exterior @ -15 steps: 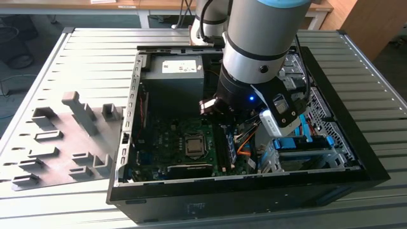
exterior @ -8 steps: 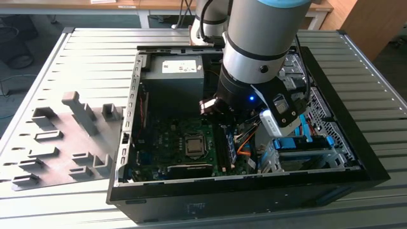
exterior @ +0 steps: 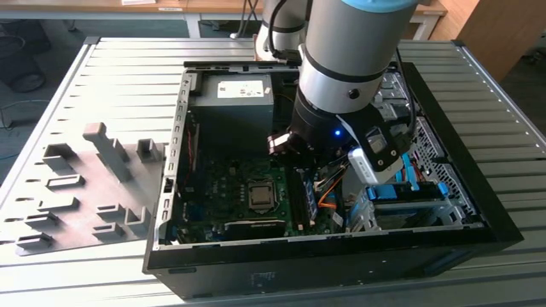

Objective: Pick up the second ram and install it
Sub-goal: 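Insert the second ram into the second slot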

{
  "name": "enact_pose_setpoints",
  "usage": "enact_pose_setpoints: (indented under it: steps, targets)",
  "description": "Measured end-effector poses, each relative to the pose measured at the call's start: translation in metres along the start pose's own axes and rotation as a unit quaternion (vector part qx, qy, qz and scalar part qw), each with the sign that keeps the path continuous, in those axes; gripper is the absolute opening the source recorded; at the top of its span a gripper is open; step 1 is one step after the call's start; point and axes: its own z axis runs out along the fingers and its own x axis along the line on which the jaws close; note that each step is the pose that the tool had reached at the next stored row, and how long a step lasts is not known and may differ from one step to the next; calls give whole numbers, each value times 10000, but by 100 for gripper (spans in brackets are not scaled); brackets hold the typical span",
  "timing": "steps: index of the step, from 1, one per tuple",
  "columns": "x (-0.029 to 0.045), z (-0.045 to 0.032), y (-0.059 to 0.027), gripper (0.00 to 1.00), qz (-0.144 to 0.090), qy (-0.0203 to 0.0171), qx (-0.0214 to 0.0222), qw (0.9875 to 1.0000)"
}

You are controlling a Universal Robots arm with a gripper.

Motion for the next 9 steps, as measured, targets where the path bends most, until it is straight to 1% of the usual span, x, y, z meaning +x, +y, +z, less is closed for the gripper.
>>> enact_pose_setpoints:
  steps: [9]
  targets:
    - [0,96,-6,14,1,0,1,10000]
